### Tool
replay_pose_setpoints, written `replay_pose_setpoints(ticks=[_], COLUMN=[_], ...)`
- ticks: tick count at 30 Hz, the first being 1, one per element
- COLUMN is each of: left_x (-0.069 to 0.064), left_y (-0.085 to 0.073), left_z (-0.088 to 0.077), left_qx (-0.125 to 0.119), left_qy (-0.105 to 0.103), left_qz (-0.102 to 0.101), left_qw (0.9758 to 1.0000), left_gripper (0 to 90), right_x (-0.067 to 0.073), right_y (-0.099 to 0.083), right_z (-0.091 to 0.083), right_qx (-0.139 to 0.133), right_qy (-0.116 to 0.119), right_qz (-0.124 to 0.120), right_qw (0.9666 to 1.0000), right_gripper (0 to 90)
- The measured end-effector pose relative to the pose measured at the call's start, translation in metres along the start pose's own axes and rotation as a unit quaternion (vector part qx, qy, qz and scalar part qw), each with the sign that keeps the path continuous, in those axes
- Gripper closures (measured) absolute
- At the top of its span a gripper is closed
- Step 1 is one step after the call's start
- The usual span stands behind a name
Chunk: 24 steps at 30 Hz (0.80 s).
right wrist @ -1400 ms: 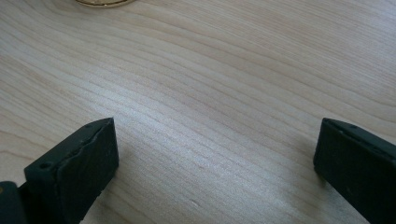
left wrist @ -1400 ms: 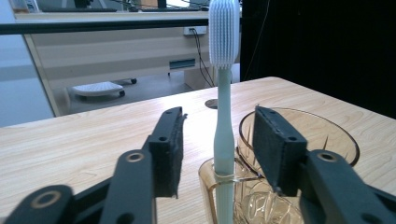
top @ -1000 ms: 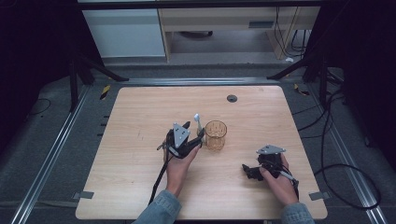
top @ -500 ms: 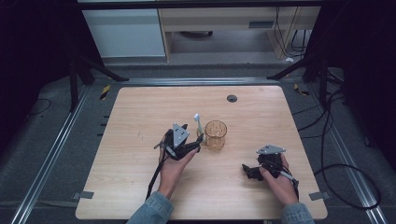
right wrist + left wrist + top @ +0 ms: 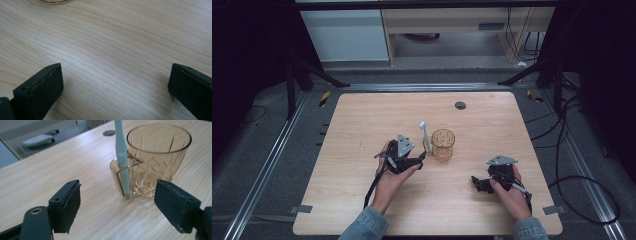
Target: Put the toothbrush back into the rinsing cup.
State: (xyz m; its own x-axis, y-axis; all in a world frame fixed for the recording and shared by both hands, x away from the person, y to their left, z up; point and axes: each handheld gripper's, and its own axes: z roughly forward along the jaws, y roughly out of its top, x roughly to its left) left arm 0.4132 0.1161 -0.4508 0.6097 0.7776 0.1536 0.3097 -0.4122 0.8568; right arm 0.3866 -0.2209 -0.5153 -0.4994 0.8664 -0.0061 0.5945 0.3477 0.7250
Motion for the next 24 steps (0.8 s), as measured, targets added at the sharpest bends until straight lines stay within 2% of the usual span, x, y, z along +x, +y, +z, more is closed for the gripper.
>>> replay_pose_setpoints(ticks=[6, 10, 13, 17, 19, 22, 24], left_x=[0.003, 0.004, 0.004, 0.009, 0.015, 0.028, 0.040], left_y=[0.001, 0.003, 0.004, 0.003, 0.002, -0.001, -0.006], left_z=[-0.006, -0.009, -0.011, -0.017, -0.021, -0.026, -0.029], left_qx=[0.030, 0.037, 0.042, 0.047, 0.049, 0.054, 0.057], left_qy=[-0.012, -0.019, -0.021, -0.024, -0.020, -0.005, 0.006], left_qz=[-0.011, -0.021, -0.016, -0.020, -0.024, -0.029, -0.043], left_qw=[0.9994, 0.9989, 0.9988, 0.9984, 0.9983, 0.9981, 0.9974], left_gripper=[19.0, 17.0, 15.6, 14.9, 14.8, 14.6, 14.3], right_x=[0.000, 0.000, 0.000, 0.000, 0.000, 0.000, 0.000], right_y=[0.000, 0.000, 0.000, 0.000, 0.000, 0.000, 0.000], right_z=[0.000, 0.000, 0.000, 0.000, 0.000, 0.000, 0.000], right_qx=[0.000, 0.000, 0.000, 0.000, 0.001, 0.000, 0.000], right_qy=[0.000, 0.000, 0.000, 0.000, -0.001, 0.000, 0.000], right_qz=[0.000, 0.000, 0.000, 0.000, 0.001, 0.000, 0.000], right_qw=[1.0000, 1.0000, 1.0000, 1.0000, 1.0000, 1.0000, 1.0000], right_gripper=[0.3, 0.4, 0.4, 0.4, 0.3, 0.4, 0.4])
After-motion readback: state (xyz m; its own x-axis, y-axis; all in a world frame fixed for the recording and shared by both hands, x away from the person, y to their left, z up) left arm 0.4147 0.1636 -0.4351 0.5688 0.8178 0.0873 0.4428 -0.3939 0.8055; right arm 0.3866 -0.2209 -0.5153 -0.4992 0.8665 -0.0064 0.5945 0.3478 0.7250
